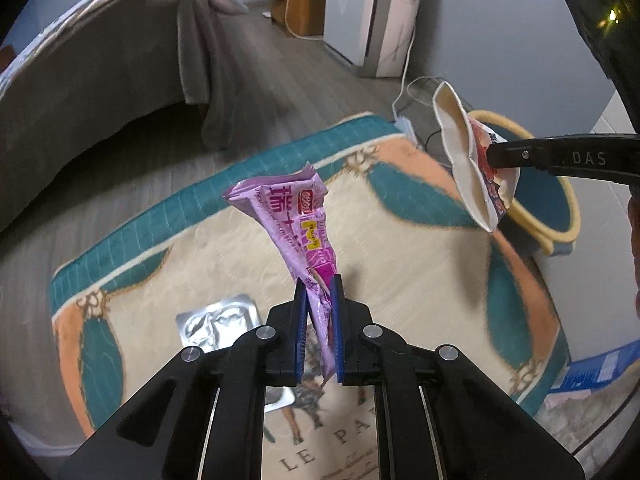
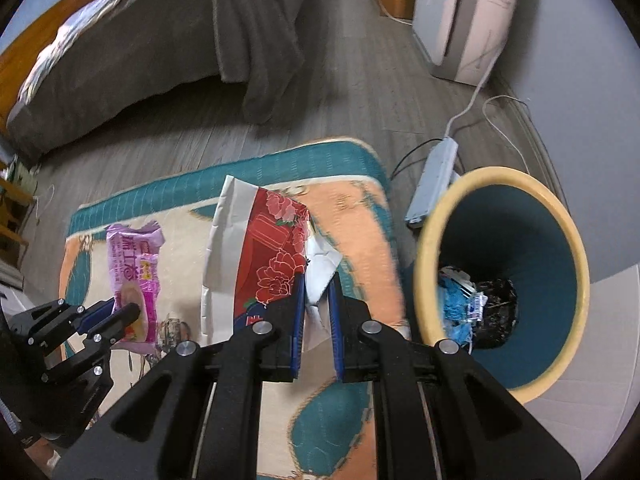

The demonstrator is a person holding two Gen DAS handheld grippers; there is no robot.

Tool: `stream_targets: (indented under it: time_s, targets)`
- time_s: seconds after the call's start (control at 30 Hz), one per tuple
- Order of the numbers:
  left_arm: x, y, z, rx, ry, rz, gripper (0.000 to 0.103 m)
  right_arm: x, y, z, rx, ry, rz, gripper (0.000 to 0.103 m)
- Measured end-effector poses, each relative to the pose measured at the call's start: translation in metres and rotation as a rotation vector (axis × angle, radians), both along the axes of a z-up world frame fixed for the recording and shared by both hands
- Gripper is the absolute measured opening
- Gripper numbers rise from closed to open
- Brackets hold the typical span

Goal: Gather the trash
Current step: 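Carry wrapper and packet over the bin and open both tools to drop them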

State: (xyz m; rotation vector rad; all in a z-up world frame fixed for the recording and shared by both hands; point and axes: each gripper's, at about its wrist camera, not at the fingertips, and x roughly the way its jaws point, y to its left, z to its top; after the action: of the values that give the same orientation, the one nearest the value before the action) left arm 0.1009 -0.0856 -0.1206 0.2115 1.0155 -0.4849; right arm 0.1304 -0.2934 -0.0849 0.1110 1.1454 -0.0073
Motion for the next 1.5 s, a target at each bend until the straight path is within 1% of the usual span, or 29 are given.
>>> stream_targets:
  time_s: [0.07, 0.23, 0.37, 0.5, 0.63, 0.8, 1.03, 1.13, 1.3, 1.5]
  targets:
    - [0.0, -0.007, 0.006, -0.004, -0.018, -0.009, 0.012, -0.003, -0.012, 0.004, 0.004, -0.012, -0.021, 0.011]
    - [0.002, -0.03, 0.027, -0.062, -0.057, -0.029, 0.012, -0.009, -0.039, 0.012, -0.013, -0.036, -0.057, 0.011]
    - [-0.003, -0.055, 0.042, -0.085, -0.092, -0.062, 0.012, -0.018, -0.068, 0.019, -0.024, -0.065, -0.097, 0.011]
    - [-0.006, -0.082, 0.054, -0.113, -0.12, -0.105, 0.012, -0.028, -0.095, 0.028, -0.026, -0.091, -0.137, 0.011]
    - [-0.001, -0.102, 0.06, -0.128, -0.141, -0.127, 0.012, -0.036, -0.122, 0.033, -0.021, -0.113, -0.177, 0.011]
    - [0.001, -0.125, 0.06, -0.156, -0.143, -0.146, 0.012, -0.046, -0.153, 0.035, -0.008, -0.129, -0.224, 0.011]
    - [-0.008, -0.164, 0.054, -0.16, -0.136, -0.204, 0.012, -0.057, -0.186, 0.03, 0.005, -0.124, -0.283, 0.011]
    - [-0.012, -0.183, 0.049, -0.16, -0.126, -0.236, 0.012, -0.058, -0.2, 0.023, -0.003, -0.108, -0.31, 0.011]
    - [-0.019, -0.208, 0.035, -0.15, -0.103, -0.283, 0.012, -0.06, -0.217, 0.004, -0.036, -0.052, -0.353, 0.011]
    - [-0.019, -0.233, 0.018, -0.127, -0.074, -0.299, 0.012, -0.063, -0.231, -0.016, -0.047, 0.0, -0.396, 0.011]
